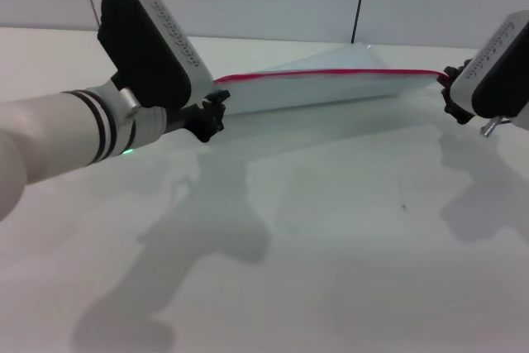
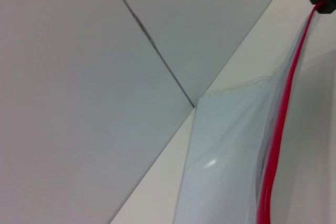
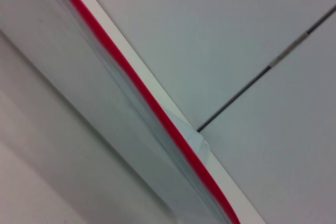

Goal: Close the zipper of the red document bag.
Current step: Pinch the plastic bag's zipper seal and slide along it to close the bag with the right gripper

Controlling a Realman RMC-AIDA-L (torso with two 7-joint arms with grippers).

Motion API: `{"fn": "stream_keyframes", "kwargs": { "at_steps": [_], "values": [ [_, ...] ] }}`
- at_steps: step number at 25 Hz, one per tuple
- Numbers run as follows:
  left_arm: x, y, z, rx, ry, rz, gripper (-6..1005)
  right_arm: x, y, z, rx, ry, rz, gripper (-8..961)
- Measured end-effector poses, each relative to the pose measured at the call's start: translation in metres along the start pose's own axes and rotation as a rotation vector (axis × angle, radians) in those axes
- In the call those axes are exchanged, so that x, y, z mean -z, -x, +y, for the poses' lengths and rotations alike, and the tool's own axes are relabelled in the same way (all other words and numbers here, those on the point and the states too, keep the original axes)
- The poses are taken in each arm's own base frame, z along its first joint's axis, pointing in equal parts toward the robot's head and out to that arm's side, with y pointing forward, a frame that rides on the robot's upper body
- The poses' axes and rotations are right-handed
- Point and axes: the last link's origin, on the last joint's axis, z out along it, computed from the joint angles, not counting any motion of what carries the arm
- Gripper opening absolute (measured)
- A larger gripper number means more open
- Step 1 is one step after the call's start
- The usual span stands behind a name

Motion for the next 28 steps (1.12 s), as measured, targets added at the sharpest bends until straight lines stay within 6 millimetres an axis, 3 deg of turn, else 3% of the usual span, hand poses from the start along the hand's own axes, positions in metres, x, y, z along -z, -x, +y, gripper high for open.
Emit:
{"fn": "stream_keyframes", "kwargs": {
  "at_steps": [24,28],
  "values": [
    [-0.001,-0.001,-0.009,-0.010,-0.027,0.006,85,-0.003,-0.005,0.002,0.024,-0.018,0.012,144],
    [-0.006,-0.004,-0.010,-0.018,-0.035,0.016,86,-0.003,-0.005,0.001,0.008,-0.020,0.010,240]
  ]
}}
